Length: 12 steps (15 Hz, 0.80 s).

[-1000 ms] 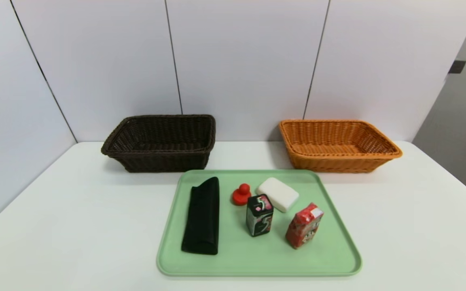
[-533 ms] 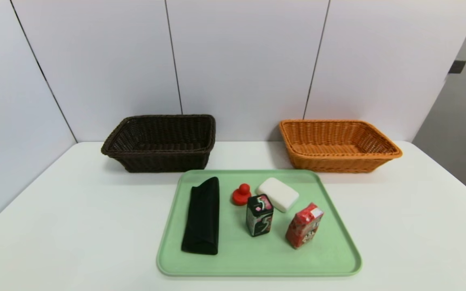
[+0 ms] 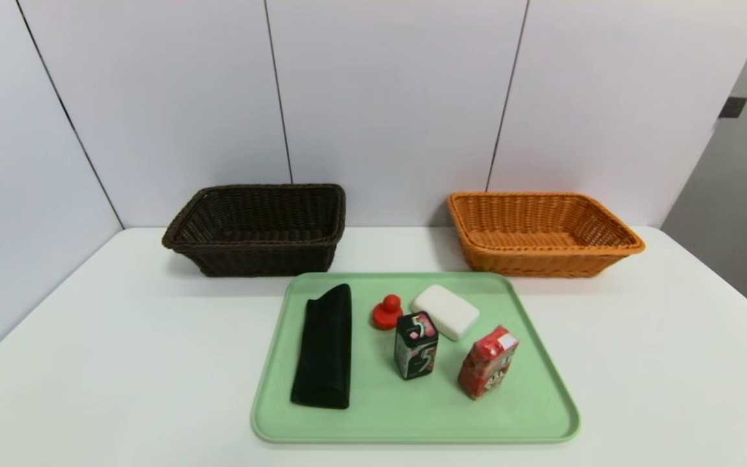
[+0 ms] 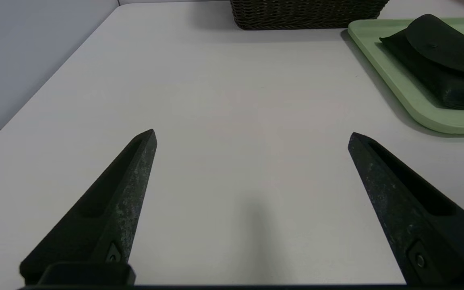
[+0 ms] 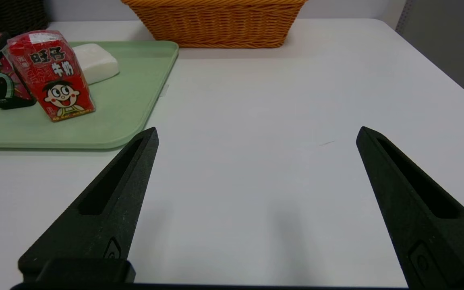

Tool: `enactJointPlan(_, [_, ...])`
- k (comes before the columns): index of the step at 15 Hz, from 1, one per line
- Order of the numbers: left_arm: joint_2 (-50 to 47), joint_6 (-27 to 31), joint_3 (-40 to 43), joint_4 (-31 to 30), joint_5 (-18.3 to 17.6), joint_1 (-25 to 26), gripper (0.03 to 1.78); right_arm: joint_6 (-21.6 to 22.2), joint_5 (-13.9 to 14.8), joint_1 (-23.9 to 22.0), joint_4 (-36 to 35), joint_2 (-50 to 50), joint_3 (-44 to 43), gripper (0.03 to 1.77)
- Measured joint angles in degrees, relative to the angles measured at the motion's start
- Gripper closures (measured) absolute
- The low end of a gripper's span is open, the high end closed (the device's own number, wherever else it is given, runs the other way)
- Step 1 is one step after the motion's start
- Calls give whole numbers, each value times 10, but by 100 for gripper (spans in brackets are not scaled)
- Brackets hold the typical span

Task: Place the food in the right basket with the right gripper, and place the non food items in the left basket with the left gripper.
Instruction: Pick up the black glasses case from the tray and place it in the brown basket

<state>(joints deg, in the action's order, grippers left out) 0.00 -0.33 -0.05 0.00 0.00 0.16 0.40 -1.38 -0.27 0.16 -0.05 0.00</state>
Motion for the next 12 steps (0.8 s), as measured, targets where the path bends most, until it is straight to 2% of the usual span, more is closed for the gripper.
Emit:
enactJointPlan(4, [0, 6, 0, 1, 0, 0, 12, -4, 0, 0, 0, 0, 0, 10])
enactJointPlan(7, [0, 11, -10, 19, -6, 0, 12, -24, -1, 0, 0, 0, -11, 10])
enactJointPlan(9, [0, 5, -40, 56, -7, 0, 12, -25, -4, 0, 18, 0, -47, 10])
enactJointPlan(12, [10, -24, -133, 158, -25, 0, 12, -25, -3, 0, 97, 20, -134, 10])
